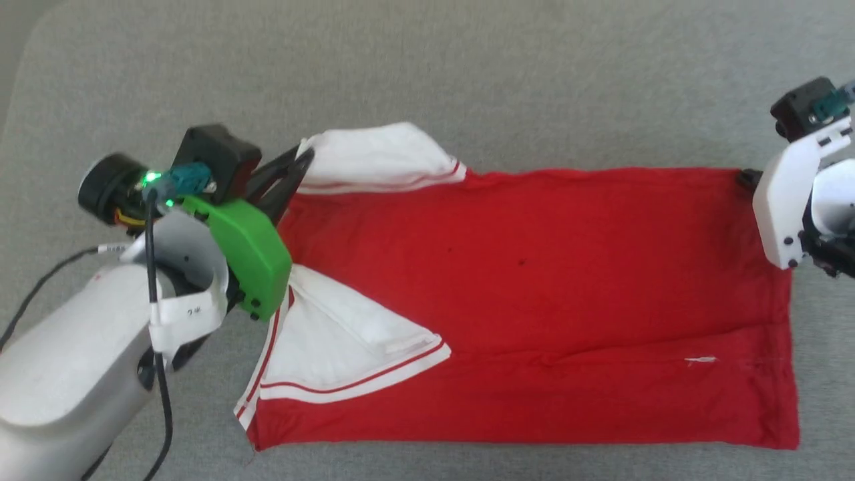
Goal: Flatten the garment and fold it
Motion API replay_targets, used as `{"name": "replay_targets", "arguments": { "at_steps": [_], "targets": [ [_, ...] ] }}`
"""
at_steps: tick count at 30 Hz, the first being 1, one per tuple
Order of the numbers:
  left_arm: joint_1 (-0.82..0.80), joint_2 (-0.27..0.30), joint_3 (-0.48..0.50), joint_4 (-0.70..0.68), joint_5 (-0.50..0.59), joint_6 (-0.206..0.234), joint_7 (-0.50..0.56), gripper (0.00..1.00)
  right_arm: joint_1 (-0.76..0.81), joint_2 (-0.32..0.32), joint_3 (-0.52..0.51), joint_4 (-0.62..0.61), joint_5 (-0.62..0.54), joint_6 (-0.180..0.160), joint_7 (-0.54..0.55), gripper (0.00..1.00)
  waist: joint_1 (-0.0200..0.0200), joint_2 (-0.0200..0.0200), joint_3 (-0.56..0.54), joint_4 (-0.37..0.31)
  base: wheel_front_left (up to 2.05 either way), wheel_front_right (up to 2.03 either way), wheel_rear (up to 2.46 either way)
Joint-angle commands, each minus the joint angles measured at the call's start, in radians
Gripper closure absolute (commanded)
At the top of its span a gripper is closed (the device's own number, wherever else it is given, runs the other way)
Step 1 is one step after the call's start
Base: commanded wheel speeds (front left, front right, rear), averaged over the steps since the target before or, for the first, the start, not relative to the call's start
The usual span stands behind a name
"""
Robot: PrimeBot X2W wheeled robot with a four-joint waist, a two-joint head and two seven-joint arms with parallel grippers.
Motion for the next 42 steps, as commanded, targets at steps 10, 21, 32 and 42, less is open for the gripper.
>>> {"name": "replay_targets", "arguments": {
  "at_steps": [10, 21, 32, 42],
  "targets": [
    [0.163, 0.057, 0.013, -0.035, -0.075, 0.064, -0.034, 1.00, 0.168, -0.023, -0.044, -0.054, 0.015, -0.001, -0.110, 1.00, 0.0000, 0.0000, -0.181, -0.022, 0.00, 0.00, 0.00],
    [0.405, 0.151, -0.051, -0.090, -0.199, 0.119, 0.044, 1.00, 0.499, -0.017, -0.148, -0.228, -0.004, -0.001, -0.007, 1.00, 0.0000, 0.0000, -0.245, -0.015, 0.00, 0.00, 0.00],
    [0.431, 0.098, -0.131, 0.024, -0.191, 0.087, 0.093, 1.00, 0.574, -0.015, -0.140, -0.283, -0.044, -0.001, 0.101, 1.00, 0.0000, 0.0000, -0.207, -0.015, 0.00, 0.00, 0.00],
    [0.406, 0.022, -0.162, 0.167, -0.151, 0.004, 0.018, 0.00, 0.563, 0.011, -0.117, -0.256, -0.035, -0.001, 0.073, 0.00, 0.0000, 0.0000, -0.211, -0.011, 0.00, 0.00, 0.00]
  ]
}}
